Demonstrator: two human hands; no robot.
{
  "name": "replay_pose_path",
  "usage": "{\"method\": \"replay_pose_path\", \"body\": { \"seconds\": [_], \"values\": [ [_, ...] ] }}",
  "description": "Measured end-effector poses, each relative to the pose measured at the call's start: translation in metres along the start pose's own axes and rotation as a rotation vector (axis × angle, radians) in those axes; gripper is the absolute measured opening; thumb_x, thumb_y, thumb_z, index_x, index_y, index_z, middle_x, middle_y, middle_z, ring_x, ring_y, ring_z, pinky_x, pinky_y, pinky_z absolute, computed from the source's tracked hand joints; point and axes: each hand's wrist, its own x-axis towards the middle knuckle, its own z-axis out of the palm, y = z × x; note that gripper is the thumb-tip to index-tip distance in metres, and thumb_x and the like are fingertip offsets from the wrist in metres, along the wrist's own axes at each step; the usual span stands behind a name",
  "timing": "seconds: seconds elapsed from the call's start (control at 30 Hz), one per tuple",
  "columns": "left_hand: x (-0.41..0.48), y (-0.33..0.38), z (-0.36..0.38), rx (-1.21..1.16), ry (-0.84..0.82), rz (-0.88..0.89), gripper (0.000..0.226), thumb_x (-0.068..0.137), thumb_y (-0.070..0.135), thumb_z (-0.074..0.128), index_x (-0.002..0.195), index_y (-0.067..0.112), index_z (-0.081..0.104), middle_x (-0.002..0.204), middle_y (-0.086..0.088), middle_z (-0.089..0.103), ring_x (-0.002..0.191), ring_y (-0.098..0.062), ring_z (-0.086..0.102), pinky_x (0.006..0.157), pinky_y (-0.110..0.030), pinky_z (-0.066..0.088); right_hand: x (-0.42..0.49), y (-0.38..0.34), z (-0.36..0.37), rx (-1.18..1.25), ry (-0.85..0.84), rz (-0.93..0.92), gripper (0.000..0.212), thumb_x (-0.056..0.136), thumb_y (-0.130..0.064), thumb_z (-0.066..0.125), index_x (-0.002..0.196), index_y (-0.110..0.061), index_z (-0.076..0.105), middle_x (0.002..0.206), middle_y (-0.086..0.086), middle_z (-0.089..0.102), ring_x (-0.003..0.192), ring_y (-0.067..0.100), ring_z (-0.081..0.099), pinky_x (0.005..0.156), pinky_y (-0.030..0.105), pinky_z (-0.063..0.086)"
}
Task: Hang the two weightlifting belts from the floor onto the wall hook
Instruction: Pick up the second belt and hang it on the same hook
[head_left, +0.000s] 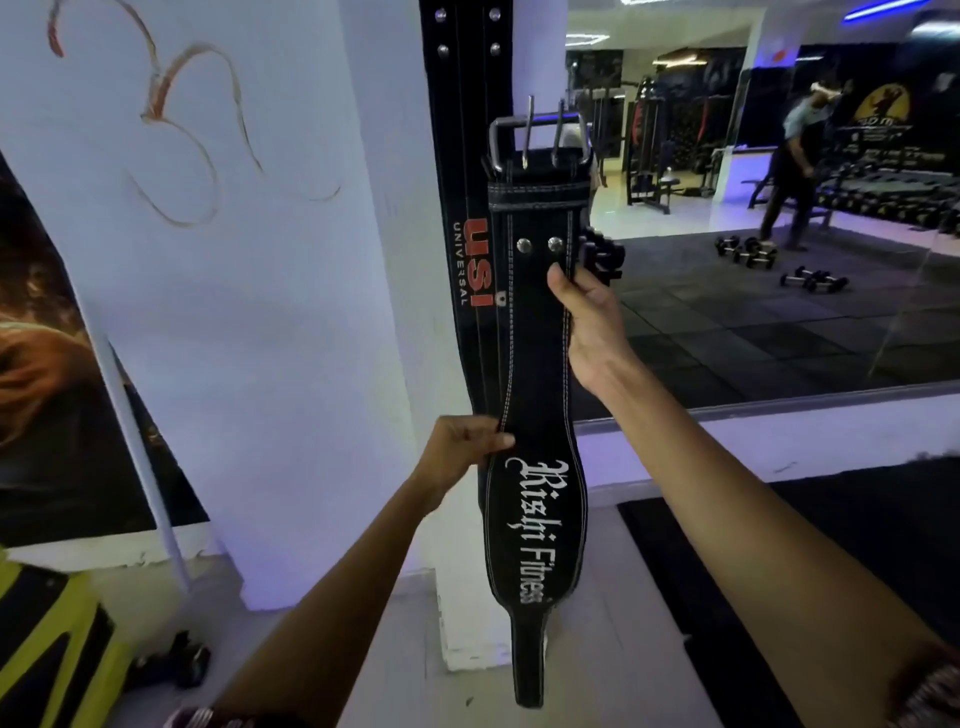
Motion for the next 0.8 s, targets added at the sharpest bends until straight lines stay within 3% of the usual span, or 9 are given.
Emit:
{"method": "replay_pose_path", "body": {
  "seconds": [0.13,0.23,0.3,0.37,0.43,0.53,0.63,0.7,0.8],
  "values": [
    [0.021,0.028,0.000,-0.135,0.058,0.057,0.056,0.073,0.029,0.074,0.089,-0.022,0.055,0.088,-0.018,0.056,0.081,-0.029,0.053,0.077,-0.043,0.044,-0.001,-0.003,0.003,-0.009,-0.030,-0.011,0.011,0.087,-0.018,0.054,0.090,-0.022,0.064,0.074,-0.026,0.070,0.077,-0.016,0.061,0.076,0.011,0.040],
    [0.004,-0.017,0.007,-0.042,0.081,-0.063,0.041,0.074,0.020,0.076,0.080,-0.017,0.061,0.071,-0.015,0.061,0.070,-0.023,0.057,0.072,-0.034,0.046,0.004,-0.015,0.003,0.013,-0.002,-0.032,0.015,0.090,-0.014,0.051,0.089,-0.022,0.064,0.074,-0.023,0.071,0.081,-0.012,0.062,0.082,0.011,0.043],
    [-0.024,-0.061,0.005,0.066,-0.003,-0.212,0.011,0.074,0.004,0.075,0.076,-0.005,0.070,0.062,0.004,0.071,0.064,-0.014,0.065,0.069,-0.029,0.051,0.005,-0.016,-0.003,0.026,-0.011,-0.050,0.016,0.090,-0.015,0.052,0.089,-0.023,0.065,0.077,-0.020,0.072,0.087,-0.006,0.063,0.093,0.021,0.042],
    [-0.036,-0.073,-0.003,0.124,-0.059,-0.295,0.006,0.073,-0.003,0.074,0.071,0.000,0.069,0.052,0.011,0.068,0.059,-0.008,0.065,0.065,-0.025,0.052,0.005,-0.012,-0.008,0.040,-0.022,-0.042,0.018,0.090,-0.016,0.052,0.088,-0.026,0.067,0.080,-0.019,0.073,0.095,0.001,0.062,0.104,0.033,0.039],
    [-0.022,-0.040,-0.007,0.150,-0.050,-0.184,0.013,0.076,0.004,0.074,0.069,-0.005,0.068,0.051,0.011,0.062,0.057,-0.006,0.058,0.063,-0.019,0.048,0.004,-0.013,-0.007,0.044,-0.029,-0.023,0.020,0.090,-0.018,0.053,0.086,-0.029,0.069,0.083,-0.018,0.073,0.108,0.010,0.057,0.112,0.042,0.030],
    [0.005,0.054,-0.004,-0.026,0.105,0.070,0.015,0.079,0.007,0.071,0.072,0.021,0.070,0.067,0.010,0.065,0.068,-0.007,0.060,0.063,-0.018,0.048,-0.002,-0.013,0.000,0.027,-0.080,-0.027,0.013,0.083,-0.027,0.057,0.091,-0.025,0.067,0.083,-0.018,0.073,0.104,0.010,0.059,0.109,0.041,0.035],
    [0.024,0.111,0.000,-0.148,0.187,0.196,0.016,0.075,-0.001,0.073,0.090,0.004,0.070,0.075,-0.001,0.073,0.068,-0.013,0.069,0.060,-0.027,0.057,-0.006,-0.015,0.003,0.025,-0.125,-0.043,0.016,0.092,-0.021,0.048,0.097,-0.023,0.063,0.087,-0.012,0.073,0.089,0.005,0.067,0.086,0.026,0.053],
    [0.027,0.125,0.000,-0.154,0.217,0.196,0.029,0.073,-0.003,0.073,0.101,-0.004,0.067,0.079,-0.006,0.073,0.069,-0.017,0.071,0.064,-0.034,0.059,-0.010,-0.016,-0.003,-0.052,-0.129,-0.085,0.018,0.093,-0.018,0.047,0.101,-0.024,0.062,0.098,-0.008,0.070,0.093,0.005,0.066,0.087,0.023,0.052],
    [0.029,0.139,-0.001,-0.203,0.226,0.238,0.023,0.076,-0.007,0.069,0.099,-0.006,0.067,0.069,0.003,0.074,0.062,-0.011,0.071,0.053,-0.025,0.056,-0.036,0.018,-0.026,-0.202,-0.096,-0.038,0.012,0.085,-0.010,0.061,0.094,-0.016,0.065,0.091,-0.002,0.070,0.079,0.002,0.068,0.074,0.016,0.053]
  ]
}}
